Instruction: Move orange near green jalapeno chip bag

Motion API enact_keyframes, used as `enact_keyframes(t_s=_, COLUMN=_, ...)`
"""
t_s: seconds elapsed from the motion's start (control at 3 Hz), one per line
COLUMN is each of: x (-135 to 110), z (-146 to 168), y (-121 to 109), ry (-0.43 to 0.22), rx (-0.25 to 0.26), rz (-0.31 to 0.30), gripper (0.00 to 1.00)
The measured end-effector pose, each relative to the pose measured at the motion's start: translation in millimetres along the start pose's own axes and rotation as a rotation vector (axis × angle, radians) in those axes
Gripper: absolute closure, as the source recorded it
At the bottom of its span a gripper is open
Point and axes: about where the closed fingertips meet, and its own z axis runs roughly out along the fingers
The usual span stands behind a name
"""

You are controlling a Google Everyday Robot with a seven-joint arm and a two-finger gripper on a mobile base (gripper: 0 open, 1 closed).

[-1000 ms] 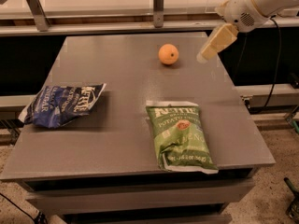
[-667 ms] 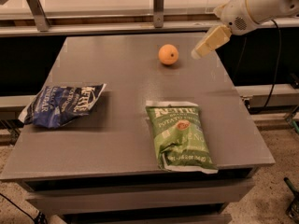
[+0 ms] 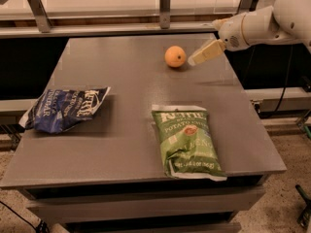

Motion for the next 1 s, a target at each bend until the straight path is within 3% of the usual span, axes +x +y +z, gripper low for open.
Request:
enact_keyframes(t_s=0.33, x=5.3, z=23.4, y=1.4, ry=-0.054, rx=-0.011, rz=-0.006, gripper=0.0)
enact_keyframes(t_s=1.0, x=18.1, z=56.4, y=11.7, ry=-0.077, rx=-0.068, rz=-0.019, gripper=0.0)
